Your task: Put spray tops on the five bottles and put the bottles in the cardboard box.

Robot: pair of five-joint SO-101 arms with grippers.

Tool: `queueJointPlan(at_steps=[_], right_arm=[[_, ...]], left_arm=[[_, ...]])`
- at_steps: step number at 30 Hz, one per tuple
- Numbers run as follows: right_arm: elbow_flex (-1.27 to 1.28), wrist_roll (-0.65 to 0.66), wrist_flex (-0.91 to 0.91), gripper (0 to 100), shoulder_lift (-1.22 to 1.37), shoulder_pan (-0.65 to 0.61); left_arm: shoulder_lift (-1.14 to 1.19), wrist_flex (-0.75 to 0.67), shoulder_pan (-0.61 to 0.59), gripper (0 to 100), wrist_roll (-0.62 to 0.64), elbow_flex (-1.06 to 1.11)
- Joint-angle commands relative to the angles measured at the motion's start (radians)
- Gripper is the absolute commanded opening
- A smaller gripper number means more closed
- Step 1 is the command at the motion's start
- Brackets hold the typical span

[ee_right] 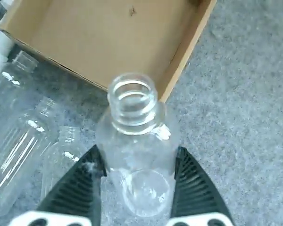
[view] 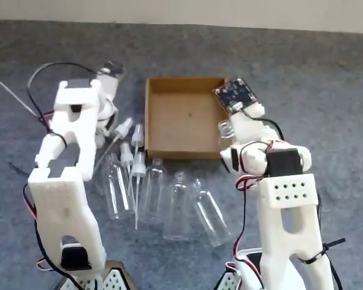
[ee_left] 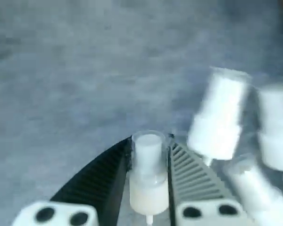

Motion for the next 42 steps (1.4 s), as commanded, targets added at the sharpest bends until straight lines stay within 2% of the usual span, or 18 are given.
queueJointPlan(at_steps=[1, 6, 9, 13, 18, 24, 27, 29, 32, 34, 38, 42], right_arm=[[-0.007, -0.011, 0.007, 0.5, -0.028, -0.007], [-0.007, -0.011, 0.007, 0.5, -0.033, -0.012], [-0.008, -0.011, 0.007, 0.5, -0.036, -0.061], [-0.01, -0.012, -0.004, 0.5, -0.036, -0.16], [-0.016, -0.011, 0.004, 0.5, -0.038, -0.183], [-0.018, -0.006, -0.01, 0.5, -0.036, -0.189], [-0.012, -0.015, -0.087, 0.5, -0.038, -0.277], [-0.01, -0.083, -0.157, 0.5, -0.038, -0.363], [0.01, -0.238, -0.271, 0.5, -0.038, -0.438], [0.036, -0.296, -0.323, 0.5, -0.038, -0.456], [0.113, -0.307, -0.406, 0.5, -0.045, -0.478], [0.266, -0.307, -0.535, 0.5, -0.185, -0.492]], left_arm=[[-0.01, 0.144, -0.041, 3, 0.005, -0.203], [-0.01, 0.359, -0.073, 3, 0.005, -0.515], [-0.01, 0.482, -0.088, 4, 0.005, -0.725], [-0.045, 0.514, -0.13, 4, 0.071, -0.855], [-0.248, 0.514, -0.157, 4, 0.089, -0.704], [-0.67, 0.512, -0.131, 4, 0.089, -0.375], [-0.86, 0.512, -0.071, 4, 0.089, -0.246], [-0.964, 0.511, -0.008, 4, 0.114, -0.188], [-1.092, 0.488, 0.07, 4, 0.196, -0.15], [-1.161, 0.453, 0.101, 4, 0.245, -0.143], [-1.26, 0.391, 0.153, 4, 0.311, -0.143], [-1.285, 0.304, 0.239, 4, 0.388, -0.143]])
